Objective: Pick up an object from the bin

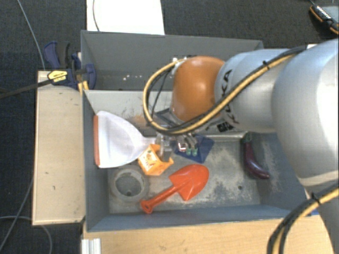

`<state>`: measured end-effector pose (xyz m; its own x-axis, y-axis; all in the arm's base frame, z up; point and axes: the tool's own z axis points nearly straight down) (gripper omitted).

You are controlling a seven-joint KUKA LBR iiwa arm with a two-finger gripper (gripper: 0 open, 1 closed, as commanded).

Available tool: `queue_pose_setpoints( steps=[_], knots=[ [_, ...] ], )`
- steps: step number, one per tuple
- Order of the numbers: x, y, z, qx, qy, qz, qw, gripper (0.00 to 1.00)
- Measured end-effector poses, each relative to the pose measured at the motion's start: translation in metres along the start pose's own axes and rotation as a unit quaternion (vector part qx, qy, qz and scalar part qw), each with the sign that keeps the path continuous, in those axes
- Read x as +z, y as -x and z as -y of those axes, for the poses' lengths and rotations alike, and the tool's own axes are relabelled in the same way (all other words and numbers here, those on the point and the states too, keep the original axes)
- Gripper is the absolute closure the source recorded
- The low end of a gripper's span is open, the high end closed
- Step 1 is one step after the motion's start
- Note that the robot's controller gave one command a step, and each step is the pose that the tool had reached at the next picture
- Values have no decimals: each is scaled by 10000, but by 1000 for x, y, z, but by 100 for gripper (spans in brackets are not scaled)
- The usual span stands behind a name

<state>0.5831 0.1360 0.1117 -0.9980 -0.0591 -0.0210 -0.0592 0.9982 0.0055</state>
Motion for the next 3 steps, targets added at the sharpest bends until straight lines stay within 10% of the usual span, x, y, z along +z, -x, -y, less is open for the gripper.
queue_pose_setpoints(
  steps=[3],
  knots=[
    [-36,-8,-27,164,33,58,9998,100]
  ],
)
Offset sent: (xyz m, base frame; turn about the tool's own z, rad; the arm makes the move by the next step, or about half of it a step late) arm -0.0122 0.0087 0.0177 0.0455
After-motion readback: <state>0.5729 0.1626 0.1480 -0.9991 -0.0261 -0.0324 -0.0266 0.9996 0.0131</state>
